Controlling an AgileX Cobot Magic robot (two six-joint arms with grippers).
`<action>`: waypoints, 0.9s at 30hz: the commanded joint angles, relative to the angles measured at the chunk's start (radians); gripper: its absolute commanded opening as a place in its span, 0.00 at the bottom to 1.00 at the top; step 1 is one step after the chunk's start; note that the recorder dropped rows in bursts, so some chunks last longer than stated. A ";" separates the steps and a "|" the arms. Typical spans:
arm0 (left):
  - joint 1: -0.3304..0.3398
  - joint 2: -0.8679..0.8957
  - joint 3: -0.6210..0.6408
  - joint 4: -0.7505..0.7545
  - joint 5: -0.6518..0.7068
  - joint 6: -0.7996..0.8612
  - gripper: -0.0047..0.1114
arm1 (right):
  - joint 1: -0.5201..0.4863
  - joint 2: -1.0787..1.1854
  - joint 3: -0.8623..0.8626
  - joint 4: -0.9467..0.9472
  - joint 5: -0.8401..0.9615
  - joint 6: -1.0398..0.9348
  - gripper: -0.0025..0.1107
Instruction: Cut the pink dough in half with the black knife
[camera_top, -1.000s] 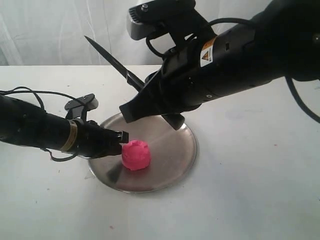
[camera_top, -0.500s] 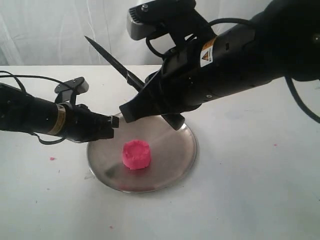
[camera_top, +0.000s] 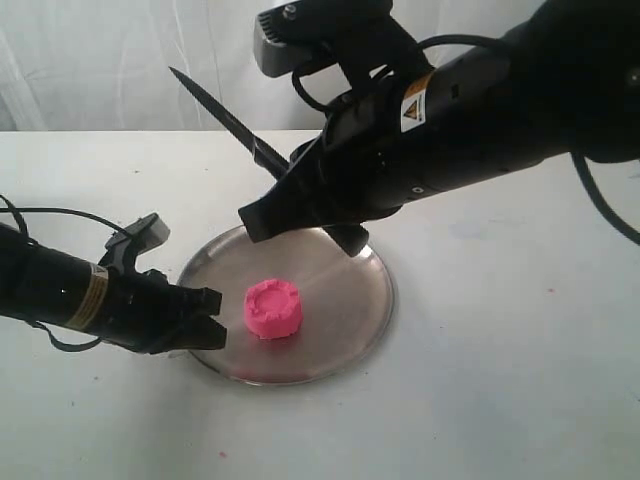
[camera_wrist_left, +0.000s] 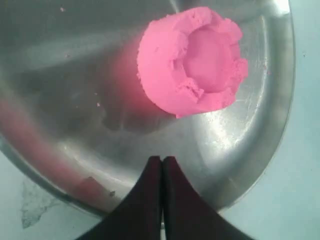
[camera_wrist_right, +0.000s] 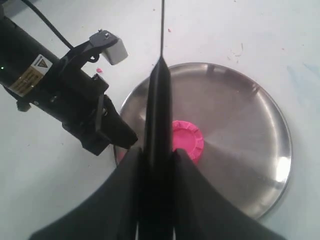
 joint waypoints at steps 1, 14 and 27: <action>-0.047 -0.011 0.006 0.008 0.025 -0.004 0.04 | -0.010 -0.011 0.000 -0.010 -0.027 0.002 0.02; -0.113 -0.009 0.000 0.008 0.140 -0.004 0.04 | -0.010 -0.011 0.000 -0.012 -0.025 0.002 0.02; -0.114 -0.009 0.000 -0.052 0.131 0.022 0.04 | -0.010 -0.011 0.000 -0.010 -0.038 0.002 0.02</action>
